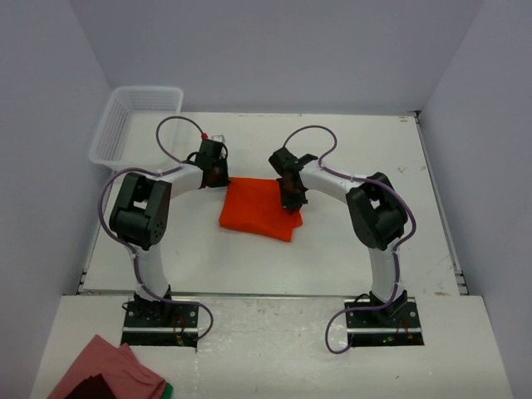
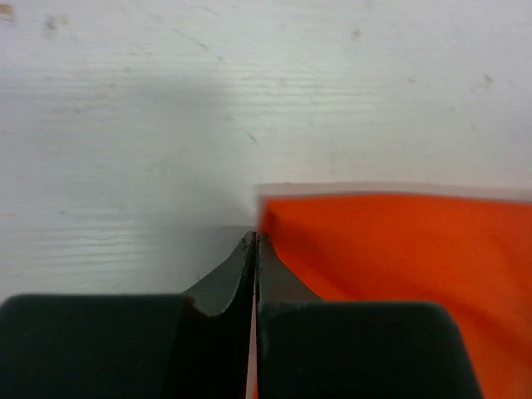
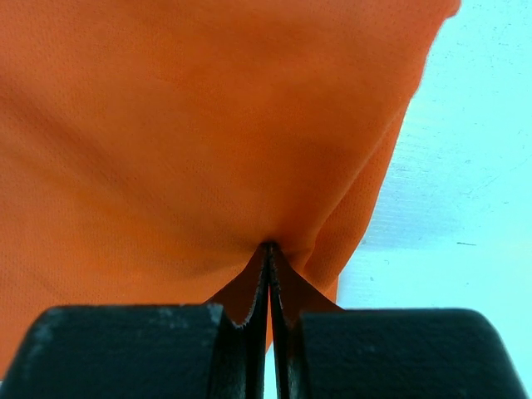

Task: Fold and stack the t-shirts
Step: Put the neatly folded tshirt into the corner of the board with the right arm

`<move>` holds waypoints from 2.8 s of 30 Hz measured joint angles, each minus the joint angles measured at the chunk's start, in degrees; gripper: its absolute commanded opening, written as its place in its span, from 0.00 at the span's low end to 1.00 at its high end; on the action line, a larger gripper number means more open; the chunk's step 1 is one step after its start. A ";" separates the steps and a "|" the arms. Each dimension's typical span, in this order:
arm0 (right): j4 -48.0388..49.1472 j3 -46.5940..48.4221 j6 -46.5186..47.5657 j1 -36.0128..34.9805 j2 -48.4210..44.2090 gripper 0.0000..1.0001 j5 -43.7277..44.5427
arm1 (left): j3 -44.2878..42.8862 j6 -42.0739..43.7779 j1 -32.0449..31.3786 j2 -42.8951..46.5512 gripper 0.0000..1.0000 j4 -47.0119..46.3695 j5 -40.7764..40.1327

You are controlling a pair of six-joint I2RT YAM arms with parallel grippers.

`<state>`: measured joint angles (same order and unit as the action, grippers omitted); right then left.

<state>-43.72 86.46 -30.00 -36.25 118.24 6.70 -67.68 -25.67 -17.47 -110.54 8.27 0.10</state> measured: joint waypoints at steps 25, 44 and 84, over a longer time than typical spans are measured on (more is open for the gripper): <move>-6.99 2.34 -1.09 -0.85 -0.55 0.00 8.96 | 9.84 -1.77 -4.39 25.00 0.00 4.44 -4.46; -32.04 14.12 -33.57 -5.11 2.54 0.00 40.96 | 11.78 -2.27 -5.57 23.87 0.00 6.10 -5.29; 21.92 -30.62 0.26 19.15 -24.94 0.93 -26.05 | 17.25 -2.71 -11.23 20.50 0.00 4.09 -2.45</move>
<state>-21.80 55.83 -29.74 -17.10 93.30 -19.35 -50.43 -28.38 -28.71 -90.04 12.36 -2.35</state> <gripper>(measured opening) 0.921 0.002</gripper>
